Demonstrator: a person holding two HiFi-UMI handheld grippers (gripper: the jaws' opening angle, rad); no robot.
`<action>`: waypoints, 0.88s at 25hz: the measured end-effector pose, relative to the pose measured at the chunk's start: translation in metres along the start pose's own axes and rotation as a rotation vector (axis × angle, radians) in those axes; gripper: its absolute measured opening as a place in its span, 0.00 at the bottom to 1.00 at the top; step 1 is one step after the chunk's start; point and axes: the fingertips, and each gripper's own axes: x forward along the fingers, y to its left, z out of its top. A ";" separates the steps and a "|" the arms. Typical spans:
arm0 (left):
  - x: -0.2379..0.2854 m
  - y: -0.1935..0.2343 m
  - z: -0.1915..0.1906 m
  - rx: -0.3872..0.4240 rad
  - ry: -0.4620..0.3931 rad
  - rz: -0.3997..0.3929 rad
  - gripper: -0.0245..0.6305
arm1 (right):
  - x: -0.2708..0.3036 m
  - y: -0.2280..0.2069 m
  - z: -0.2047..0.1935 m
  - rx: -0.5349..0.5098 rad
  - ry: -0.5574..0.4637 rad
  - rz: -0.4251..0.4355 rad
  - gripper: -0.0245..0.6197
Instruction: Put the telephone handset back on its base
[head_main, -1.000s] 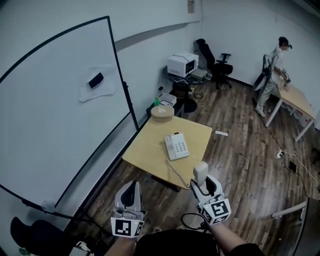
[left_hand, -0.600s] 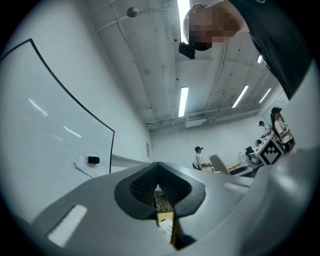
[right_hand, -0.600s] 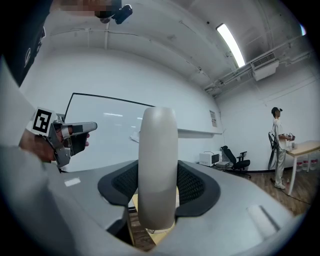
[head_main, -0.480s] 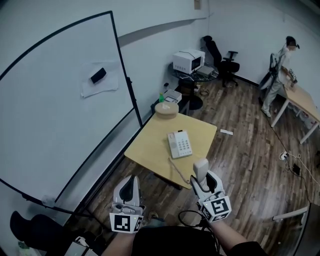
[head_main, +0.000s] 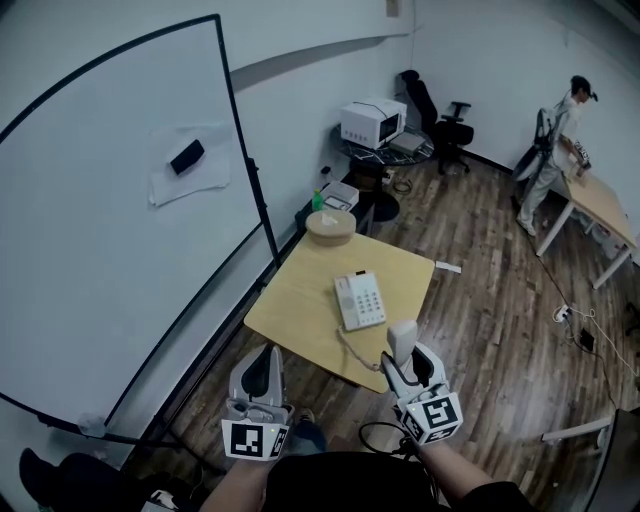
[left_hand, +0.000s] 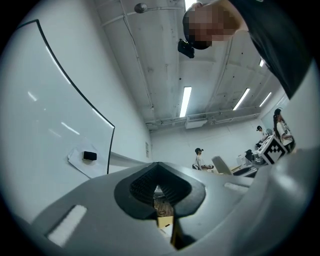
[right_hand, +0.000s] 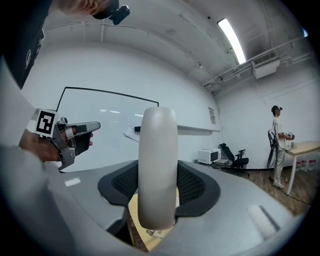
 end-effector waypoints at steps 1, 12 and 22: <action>0.009 0.006 -0.003 -0.003 -0.003 -0.004 0.04 | 0.009 -0.001 0.000 0.000 0.002 -0.003 0.38; 0.102 0.078 -0.039 -0.049 -0.006 -0.061 0.04 | 0.107 -0.013 0.002 -0.007 0.057 -0.058 0.38; 0.161 0.136 -0.081 -0.122 -0.002 -0.136 0.04 | 0.178 -0.016 -0.002 -0.029 0.110 -0.137 0.38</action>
